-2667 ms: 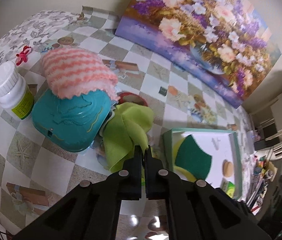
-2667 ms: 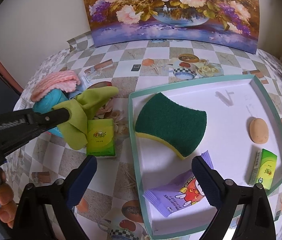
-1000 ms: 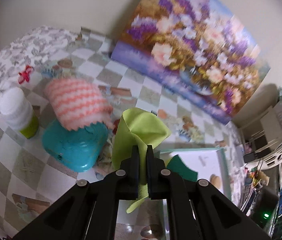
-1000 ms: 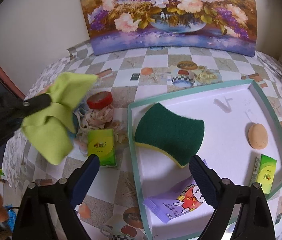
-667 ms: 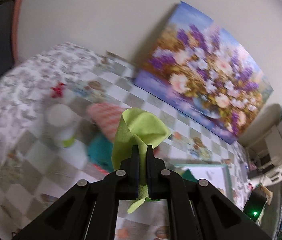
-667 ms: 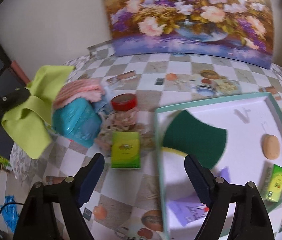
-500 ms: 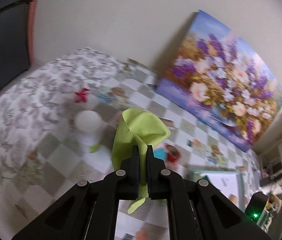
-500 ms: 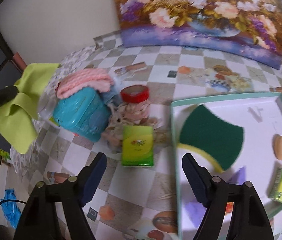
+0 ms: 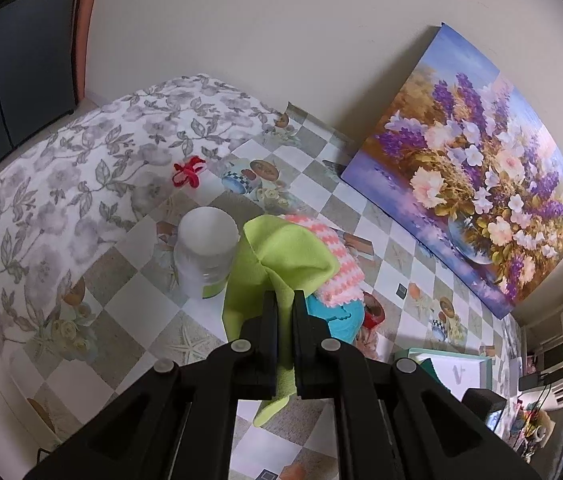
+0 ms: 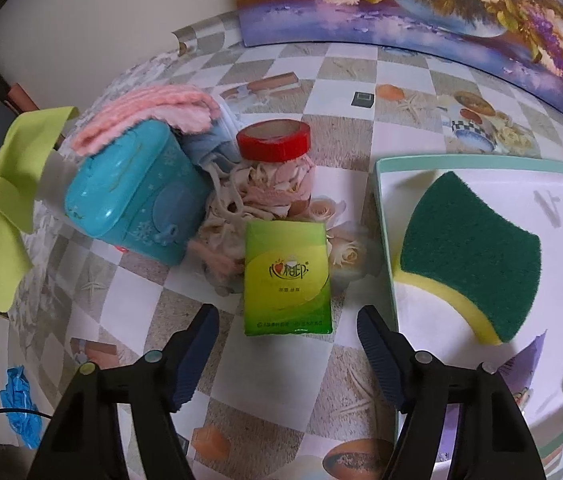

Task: Organize soft objects
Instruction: 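Lift the lime-green cloth with the left gripper while the right gripper grasps the green tissue pack, then carry the cloth and tissue pack over the white tray with both grippers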

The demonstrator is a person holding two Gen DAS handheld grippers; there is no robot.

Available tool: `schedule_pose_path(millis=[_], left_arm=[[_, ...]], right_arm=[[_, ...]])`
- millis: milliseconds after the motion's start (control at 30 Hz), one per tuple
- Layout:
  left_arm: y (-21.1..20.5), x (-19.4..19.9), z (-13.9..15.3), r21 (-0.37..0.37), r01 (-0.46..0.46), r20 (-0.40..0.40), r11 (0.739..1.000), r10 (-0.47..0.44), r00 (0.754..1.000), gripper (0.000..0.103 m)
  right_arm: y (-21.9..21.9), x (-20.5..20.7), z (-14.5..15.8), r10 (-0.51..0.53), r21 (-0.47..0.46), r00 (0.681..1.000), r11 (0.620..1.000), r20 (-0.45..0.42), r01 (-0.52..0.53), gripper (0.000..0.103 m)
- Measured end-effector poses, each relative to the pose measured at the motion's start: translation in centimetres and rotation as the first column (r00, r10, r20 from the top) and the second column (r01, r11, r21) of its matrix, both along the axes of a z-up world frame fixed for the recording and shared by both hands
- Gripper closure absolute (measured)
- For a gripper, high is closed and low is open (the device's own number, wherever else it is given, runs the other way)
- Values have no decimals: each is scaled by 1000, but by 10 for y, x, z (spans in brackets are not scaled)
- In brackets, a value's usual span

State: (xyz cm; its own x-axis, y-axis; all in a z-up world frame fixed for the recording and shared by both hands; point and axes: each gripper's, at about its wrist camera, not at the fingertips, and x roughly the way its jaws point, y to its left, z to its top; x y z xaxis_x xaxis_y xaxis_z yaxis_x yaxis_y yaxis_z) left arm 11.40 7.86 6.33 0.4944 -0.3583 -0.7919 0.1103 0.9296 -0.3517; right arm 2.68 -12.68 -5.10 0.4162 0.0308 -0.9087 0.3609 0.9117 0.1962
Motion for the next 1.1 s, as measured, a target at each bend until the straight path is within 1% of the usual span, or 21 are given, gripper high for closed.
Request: schedule_pose_path(millis=[200,267,333,500,700,800,933,1000,1100], left_arm=[[0,2,-3,1,1,-8,1000,-1,1000,97],[0,2,-4,0,3,-13,1000,-3,1000,97],[-1,3,-6,-1,3,-18,1000,-3,1000,97],[-2,2,-4,6,3,-14,1000,-3,1000,97],[-1,-2,6,0,-11,17,1000,11,1000,97],[-1,-6,17,-3,-14,50,1000,14,999,97],[-4,-13,32,-9,-6,97,1000,7,995,97],[-9,-17,41,-6,3,125,1000,-2,992,97],[-20,-23,50,7,28,155,1000,-29,987,97]], right_arm=[[-1,6,-10,-3,9,1000,1000,-23,3,30],[-1,7,-12,-5,7,1000,1000,-27,5,35],[-2,7,-13,-9,5,1000,1000,-29,9,52],[-4,4,-8,-13,8,1000,1000,-19,13,53],[-5,-3,18,-13,5,999,1000,40,13,53],[-10,-8,33,-31,12,996,999,83,30,53],[-19,-18,53,-64,-6,990,998,128,66,53],[-28,-23,61,-90,-11,986,996,142,92,53],[-44,-32,70,-134,-19,981,990,139,138,53]])
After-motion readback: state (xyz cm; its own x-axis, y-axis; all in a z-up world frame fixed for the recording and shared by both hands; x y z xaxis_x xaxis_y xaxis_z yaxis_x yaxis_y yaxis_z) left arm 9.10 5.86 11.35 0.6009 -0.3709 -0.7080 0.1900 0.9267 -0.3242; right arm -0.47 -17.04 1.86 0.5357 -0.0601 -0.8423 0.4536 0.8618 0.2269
